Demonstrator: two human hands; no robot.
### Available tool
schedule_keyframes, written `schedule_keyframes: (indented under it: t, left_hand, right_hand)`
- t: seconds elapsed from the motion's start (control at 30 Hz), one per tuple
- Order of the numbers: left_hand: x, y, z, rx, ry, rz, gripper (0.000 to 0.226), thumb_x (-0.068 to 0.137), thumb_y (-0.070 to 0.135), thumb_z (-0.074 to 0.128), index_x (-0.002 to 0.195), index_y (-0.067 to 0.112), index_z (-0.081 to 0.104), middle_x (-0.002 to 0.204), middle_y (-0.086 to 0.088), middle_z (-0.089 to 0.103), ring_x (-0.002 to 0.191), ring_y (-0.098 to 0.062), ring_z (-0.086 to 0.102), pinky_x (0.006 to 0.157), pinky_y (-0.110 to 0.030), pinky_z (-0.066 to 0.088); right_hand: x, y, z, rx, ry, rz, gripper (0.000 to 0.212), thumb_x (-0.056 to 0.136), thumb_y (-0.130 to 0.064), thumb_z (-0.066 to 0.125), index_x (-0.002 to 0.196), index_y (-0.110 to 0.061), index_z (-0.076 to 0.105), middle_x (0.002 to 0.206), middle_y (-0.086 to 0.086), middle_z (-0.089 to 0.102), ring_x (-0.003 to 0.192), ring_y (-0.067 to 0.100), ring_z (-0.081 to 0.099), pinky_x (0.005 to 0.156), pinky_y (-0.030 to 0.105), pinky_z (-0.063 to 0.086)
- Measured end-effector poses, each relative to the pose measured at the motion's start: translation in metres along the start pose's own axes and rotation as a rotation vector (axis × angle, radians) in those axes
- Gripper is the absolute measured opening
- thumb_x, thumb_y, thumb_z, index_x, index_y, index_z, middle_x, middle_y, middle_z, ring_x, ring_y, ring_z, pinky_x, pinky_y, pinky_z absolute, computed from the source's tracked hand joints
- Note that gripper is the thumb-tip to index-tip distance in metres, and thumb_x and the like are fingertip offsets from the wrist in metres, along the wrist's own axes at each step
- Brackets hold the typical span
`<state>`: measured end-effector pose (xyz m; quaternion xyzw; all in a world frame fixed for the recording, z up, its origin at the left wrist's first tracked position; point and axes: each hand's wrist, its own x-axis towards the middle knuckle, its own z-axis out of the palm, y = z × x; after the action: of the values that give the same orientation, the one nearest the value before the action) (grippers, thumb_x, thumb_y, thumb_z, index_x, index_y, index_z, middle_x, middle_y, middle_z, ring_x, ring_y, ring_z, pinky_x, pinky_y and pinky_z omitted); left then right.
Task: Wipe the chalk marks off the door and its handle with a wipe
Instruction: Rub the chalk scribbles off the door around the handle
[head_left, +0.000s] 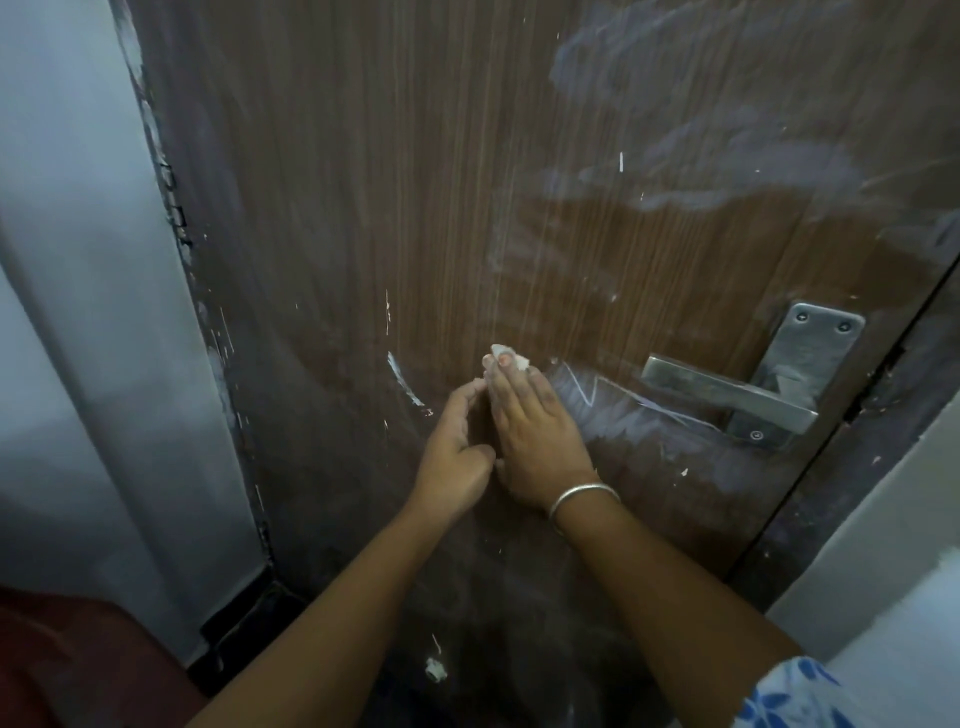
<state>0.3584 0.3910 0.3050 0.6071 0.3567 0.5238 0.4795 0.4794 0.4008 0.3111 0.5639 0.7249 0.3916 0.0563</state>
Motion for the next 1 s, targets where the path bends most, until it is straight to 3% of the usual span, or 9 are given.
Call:
schedule_keyframes:
  t: [0.1,0.27,0.37,0.47,0.6,0.83,1.0]
  left_hand:
    - [-0.003,0.001,0.000,-0.001,-0.030,-0.010,0.076,0.070,-0.023,0.038,0.133,0.020,0.040,0.139,-0.002,0.046,0.131,-0.008,0.039,0.108,-0.028,0.032]
    - [-0.009,0.005,-0.004,0.056,0.034,-0.027,0.072,0.072,-0.024,0.039,0.133,0.014,0.038,0.127,0.009,0.048,0.112,0.015,0.044,0.099,-0.007,0.033]
    - [-0.010,0.007,-0.005,0.053,0.044,-0.024,0.069,0.074,-0.024,0.041,0.135,0.008,0.036,0.136,-0.002,0.045,0.125,-0.001,0.041,0.107,-0.018,0.032]
    - [-0.011,0.010,-0.002,0.060,0.023,0.001,0.072,0.072,-0.025,0.040,0.136,0.007,0.035,0.137,-0.005,0.045,0.130,-0.011,0.040,0.111,-0.029,0.031]
    - [-0.015,0.008,-0.007,0.105,0.042,-0.029,0.075,0.073,-0.023,0.039,0.139,0.013,0.034,0.147,-0.002,0.035,0.136,-0.006,0.028,0.113,-0.023,0.023]
    - [-0.021,0.007,-0.003,0.137,-0.022,-0.032,0.075,0.073,-0.025,0.039,0.139,0.010,0.032,0.150,-0.005,0.028,0.139,-0.007,0.021,0.112,-0.019,0.019]
    - [-0.019,0.007,0.013,0.119,-0.044,-0.041,0.076,0.073,-0.023,0.041,0.139,0.014,0.033,0.151,-0.003,0.029,0.139,-0.009,0.024,0.116,-0.035,0.022]
  right_hand:
    - [-0.013,-0.002,0.010,-0.095,-0.043,-0.163,0.087,0.087,-0.045,0.038,0.144,0.005,-0.005,0.156,0.019,-0.006,0.143,0.033,-0.013,0.107,0.046,-0.024]
    - [-0.013,0.021,-0.003,-0.145,0.082,-0.079,0.094,0.085,-0.049,0.044,0.144,0.003,-0.007,0.156,0.018,-0.005,0.143,0.031,-0.008,0.112,0.047,-0.016]
    - [0.014,0.031,-0.020,-0.097,0.134,0.014,0.104,0.077,-0.058,0.049,0.146,0.001,-0.002,0.157,0.016,-0.002,0.144,0.030,-0.009,0.114,0.047,-0.012]
    - [0.018,0.024,-0.015,-0.059,0.072,-0.054,0.115,0.070,-0.064,0.053,0.145,0.003,-0.003,0.156,0.018,-0.005,0.143,0.032,-0.011,0.112,0.047,-0.015]
    - [-0.026,0.007,0.011,-0.140,-0.077,-0.236,0.107,0.077,-0.062,0.047,0.146,0.002,-0.003,0.156,0.019,-0.008,0.143,0.032,-0.013,0.108,0.048,-0.021]
    - [-0.019,0.041,-0.010,-0.056,0.099,0.097,0.103,0.077,-0.061,0.048,0.147,0.000,0.004,0.157,0.016,0.000,0.144,0.029,-0.010,0.115,0.049,-0.010]
    - [-0.046,0.032,0.014,-0.122,-0.073,-0.175,0.107,0.077,-0.062,0.047,0.143,0.003,-0.007,0.155,0.018,-0.008,0.142,0.032,-0.014,0.110,0.049,-0.020]
